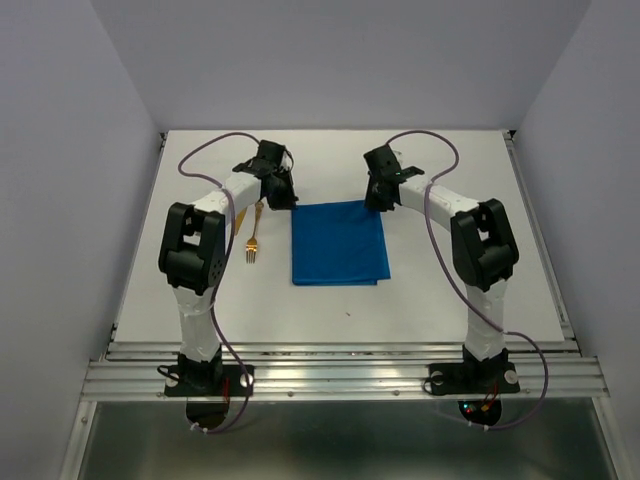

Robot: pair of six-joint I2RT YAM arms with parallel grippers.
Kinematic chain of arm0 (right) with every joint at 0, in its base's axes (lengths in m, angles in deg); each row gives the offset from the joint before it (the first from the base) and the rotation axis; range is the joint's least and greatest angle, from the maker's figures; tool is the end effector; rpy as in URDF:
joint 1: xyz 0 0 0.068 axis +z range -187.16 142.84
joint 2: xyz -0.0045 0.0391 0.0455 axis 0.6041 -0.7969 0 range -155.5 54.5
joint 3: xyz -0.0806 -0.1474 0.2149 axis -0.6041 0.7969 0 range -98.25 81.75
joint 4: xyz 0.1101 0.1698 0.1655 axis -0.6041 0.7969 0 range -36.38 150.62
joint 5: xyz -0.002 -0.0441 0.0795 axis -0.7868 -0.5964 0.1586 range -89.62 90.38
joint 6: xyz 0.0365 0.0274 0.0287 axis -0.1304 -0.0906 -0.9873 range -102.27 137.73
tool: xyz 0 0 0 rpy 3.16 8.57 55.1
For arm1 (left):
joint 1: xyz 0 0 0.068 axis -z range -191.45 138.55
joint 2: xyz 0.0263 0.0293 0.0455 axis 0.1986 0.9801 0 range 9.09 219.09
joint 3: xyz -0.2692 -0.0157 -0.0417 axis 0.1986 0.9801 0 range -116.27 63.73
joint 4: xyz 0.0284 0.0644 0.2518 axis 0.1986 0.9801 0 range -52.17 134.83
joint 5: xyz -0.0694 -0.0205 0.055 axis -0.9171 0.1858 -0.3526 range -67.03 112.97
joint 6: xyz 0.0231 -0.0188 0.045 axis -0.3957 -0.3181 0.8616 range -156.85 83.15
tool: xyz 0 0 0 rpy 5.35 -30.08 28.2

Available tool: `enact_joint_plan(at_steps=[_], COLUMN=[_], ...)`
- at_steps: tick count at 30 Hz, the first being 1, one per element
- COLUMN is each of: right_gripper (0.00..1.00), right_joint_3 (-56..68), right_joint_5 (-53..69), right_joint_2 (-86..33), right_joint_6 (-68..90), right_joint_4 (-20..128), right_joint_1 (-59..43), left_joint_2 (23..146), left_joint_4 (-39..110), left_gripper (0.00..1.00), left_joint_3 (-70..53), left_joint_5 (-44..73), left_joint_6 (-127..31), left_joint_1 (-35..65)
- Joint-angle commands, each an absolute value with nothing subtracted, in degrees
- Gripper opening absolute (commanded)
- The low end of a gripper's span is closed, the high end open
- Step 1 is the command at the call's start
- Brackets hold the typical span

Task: Fold the napkin into a case and place the utensils inside
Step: Smooth out the square-folded napkin at the center of the board.

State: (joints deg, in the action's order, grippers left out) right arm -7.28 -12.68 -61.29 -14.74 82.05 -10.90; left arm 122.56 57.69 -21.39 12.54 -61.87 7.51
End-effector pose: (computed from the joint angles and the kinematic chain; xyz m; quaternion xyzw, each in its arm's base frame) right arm 0.4005 0.1887 0.2052 0.0853 0.9448 0.0512 0.3123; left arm 0.4158 -0.1497 0.2108 -0.0167 0.9308 -0.2117 0.2975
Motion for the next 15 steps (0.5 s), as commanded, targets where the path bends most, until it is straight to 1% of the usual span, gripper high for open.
enact_joint_plan(at_steps=[1, 7, 10, 15], right_gripper=[0.01, 0.01, 0.01, 0.01], right_joint_3=[-14.0, -17.9, -17.4, -15.8], right_joint_5=[-10.8, -10.4, -9.8, -8.9], right_joint_2=[-65.1, -71.5, -73.0, -72.9], right_joint_6=[-12.4, -12.4, -13.0, -13.4], right_joint_4=[80.7, 80.8, 80.7, 80.7], right_joint_1=[-13.4, -15.7, -16.2, -16.2], left_joint_2=[124.0, 130.0, 132.3, 132.7], left_joint_4=[58.4, 59.1, 59.5, 59.3], left_gripper=[0.0, 0.0, 0.0, 0.0], left_joint_3=[-26.8, -30.1, -30.7, -30.3], left_joint_5=[13.8, 11.9, 11.6, 11.4], left_joint_6=[-59.5, -58.8, -58.4, -58.2], left_joint_1=[6.4, 6.4, 6.4, 6.5])
